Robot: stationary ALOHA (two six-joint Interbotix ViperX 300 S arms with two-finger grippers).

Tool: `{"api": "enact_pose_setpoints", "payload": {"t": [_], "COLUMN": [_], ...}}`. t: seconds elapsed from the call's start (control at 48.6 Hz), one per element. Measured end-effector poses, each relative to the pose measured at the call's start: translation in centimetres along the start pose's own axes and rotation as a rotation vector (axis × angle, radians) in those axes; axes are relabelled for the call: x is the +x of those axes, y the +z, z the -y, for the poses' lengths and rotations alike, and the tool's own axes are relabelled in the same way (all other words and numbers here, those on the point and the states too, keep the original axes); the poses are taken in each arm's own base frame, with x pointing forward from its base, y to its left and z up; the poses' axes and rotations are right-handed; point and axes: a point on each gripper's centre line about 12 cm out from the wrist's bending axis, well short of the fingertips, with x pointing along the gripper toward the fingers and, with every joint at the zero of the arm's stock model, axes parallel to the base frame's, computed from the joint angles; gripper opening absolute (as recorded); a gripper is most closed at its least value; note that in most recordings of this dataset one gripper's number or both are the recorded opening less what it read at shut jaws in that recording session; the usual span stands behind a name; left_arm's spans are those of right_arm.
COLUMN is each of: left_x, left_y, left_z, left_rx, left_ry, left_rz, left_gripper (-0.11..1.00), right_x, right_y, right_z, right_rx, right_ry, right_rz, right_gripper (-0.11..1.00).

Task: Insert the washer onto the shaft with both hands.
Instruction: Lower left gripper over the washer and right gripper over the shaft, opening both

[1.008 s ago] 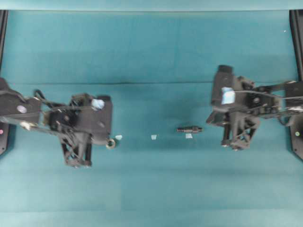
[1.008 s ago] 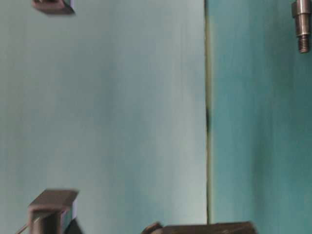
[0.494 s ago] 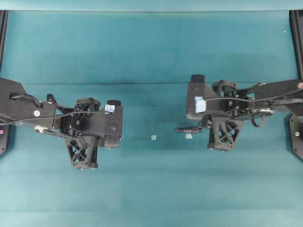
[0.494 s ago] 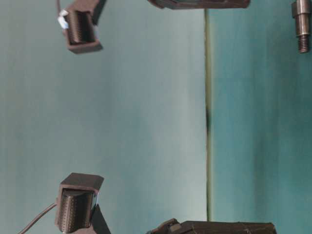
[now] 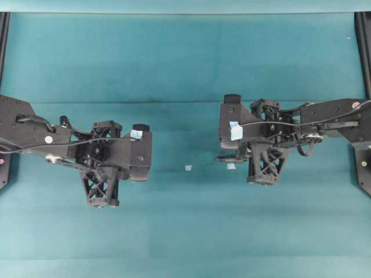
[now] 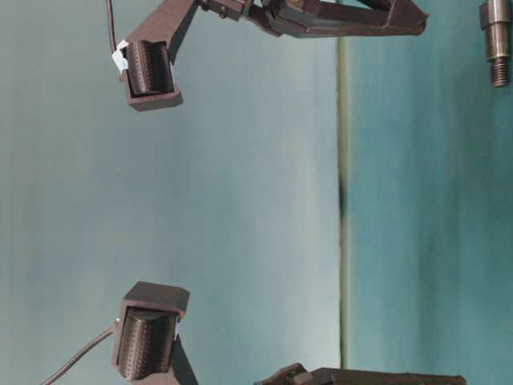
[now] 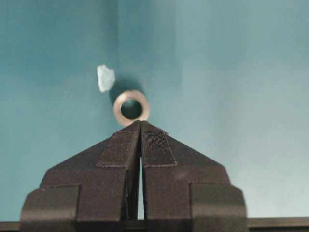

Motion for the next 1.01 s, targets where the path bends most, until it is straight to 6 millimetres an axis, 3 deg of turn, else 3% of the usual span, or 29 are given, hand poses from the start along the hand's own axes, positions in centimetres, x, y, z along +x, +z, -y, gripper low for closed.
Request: {"api": "enact_pose_setpoints", "payload": {"t": [0.309, 0.391, 0.432, 0.617, 0.72, 1.008], "left_x": [0.0, 0.1, 0.2, 0.7, 0.9, 1.7], "left_y": [0.0, 0.0, -0.1, -0.3, -0.4, -0.6], "left_z": [0.0, 0.0, 0.0, -0.1, -0.2, -0.2], "left_rx": [-0.002, -0.007, -0.009, -0.01, -0.012, -0.015], "left_ry": [0.0, -0.001, 0.0, 0.003, 0.005, 0.006], "left_rz": [0.0, 0.0, -0.006, -0.018, -0.026, -0.041], "left_gripper": [0.07, 0.23, 0.36, 0.88, 0.83, 0.82], "right_x": [0.4, 0.6, 0.7, 1.1, 1.3, 1.8], "right_y": [-0.1, -0.3, -0.3, -0.4, -0.7, -0.7], "right_z": [0.0, 0.0, 0.0, 0.1, 0.2, 0.4], "right_rx": [-0.006, -0.008, -0.014, -0.045, -0.073, -0.1], "right_ry": [-0.001, -0.001, -0.001, -0.003, -0.015, -0.029], "right_rz": [-0.011, -0.02, -0.023, -0.037, -0.056, -0.096], "right_gripper": [0.03, 0.14, 0.23, 0.78, 0.96, 0.93]}}
